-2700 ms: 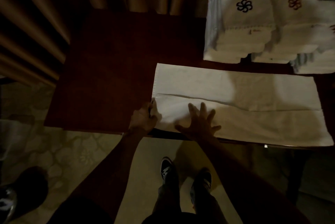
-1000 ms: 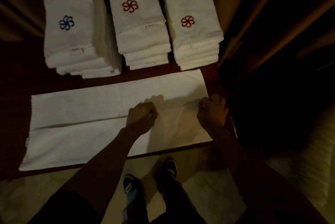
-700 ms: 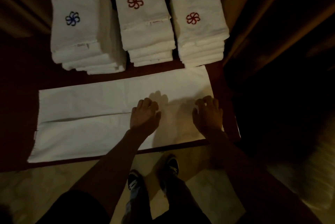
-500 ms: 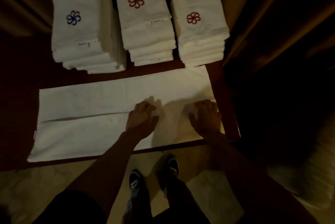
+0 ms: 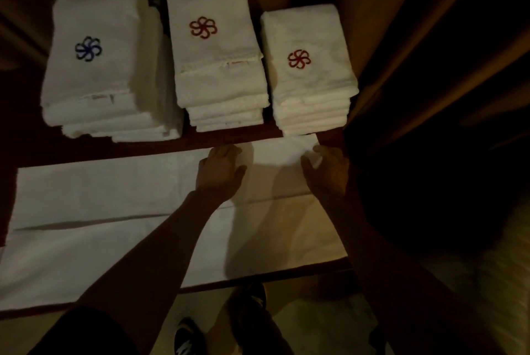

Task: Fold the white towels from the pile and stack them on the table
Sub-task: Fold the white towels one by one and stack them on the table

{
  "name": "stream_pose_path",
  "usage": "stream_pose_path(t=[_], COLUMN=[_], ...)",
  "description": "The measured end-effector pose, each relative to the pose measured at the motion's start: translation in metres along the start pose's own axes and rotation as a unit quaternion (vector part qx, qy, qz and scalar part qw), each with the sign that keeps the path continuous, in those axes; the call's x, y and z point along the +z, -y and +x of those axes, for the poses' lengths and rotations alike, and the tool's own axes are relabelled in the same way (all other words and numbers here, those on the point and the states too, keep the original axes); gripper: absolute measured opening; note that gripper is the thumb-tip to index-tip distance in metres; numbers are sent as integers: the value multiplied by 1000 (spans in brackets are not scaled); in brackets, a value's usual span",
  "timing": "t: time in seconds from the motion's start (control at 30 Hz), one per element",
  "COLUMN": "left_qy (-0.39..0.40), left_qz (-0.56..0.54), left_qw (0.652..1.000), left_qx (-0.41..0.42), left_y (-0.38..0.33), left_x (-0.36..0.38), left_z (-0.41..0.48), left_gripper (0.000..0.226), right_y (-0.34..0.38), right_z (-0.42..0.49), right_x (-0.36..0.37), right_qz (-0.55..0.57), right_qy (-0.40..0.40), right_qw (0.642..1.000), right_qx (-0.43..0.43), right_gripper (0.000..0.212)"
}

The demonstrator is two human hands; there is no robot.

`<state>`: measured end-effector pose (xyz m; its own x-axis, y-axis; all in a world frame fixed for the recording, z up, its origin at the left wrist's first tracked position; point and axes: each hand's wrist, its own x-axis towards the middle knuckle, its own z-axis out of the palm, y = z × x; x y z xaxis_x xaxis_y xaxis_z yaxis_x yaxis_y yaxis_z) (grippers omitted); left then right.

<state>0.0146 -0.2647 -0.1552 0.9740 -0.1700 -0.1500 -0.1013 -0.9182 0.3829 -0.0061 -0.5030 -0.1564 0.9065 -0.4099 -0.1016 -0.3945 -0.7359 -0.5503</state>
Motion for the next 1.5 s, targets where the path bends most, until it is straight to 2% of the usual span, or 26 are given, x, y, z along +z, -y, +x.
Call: stream_pose_path(t=[0.2,0.47,0.63,0.8,0.97,1.17,1.23,1.33,1.5], left_qy=[-36,-25,-34,-66,-55,-85,-84,-71,-39], left_qz=[40,42,0,-43,-51,-65,-66,-71,-39], left_qw=[998,997,999,997,997,988,985,981,977], left_qx=[-20,-61,-20,4,36,112,137,167,208], left_y=[6,-2,0,-3,1,8,10,12,13], left_x=[5,0,-17,-43,-58,-60,-58,-54,-34], left_z=[33,34,21,1,-26,-64,-77,-100,-138], left_gripper=[46,20,15,15,15,11,12,9,5], right_y=[5,9,9,14,21,10,1,-18,-46], right_z=[33,41,23,-2,-31,-71,-84,-105,-143], right_x=[10,2,-11,-33,-55,-78,-84,-85,-73], right_qz=[-44,23,63,92,111,137,128,118,167], right_qy=[-12,0,-20,-63,-50,-85,-80,-76,-33], right_qw=[998,995,997,992,992,980,981,985,984], right_qx=[52,95,27,-57,-23,-115,-121,-96,52], right_gripper=[35,14,12,23,25,21,16,15,15])
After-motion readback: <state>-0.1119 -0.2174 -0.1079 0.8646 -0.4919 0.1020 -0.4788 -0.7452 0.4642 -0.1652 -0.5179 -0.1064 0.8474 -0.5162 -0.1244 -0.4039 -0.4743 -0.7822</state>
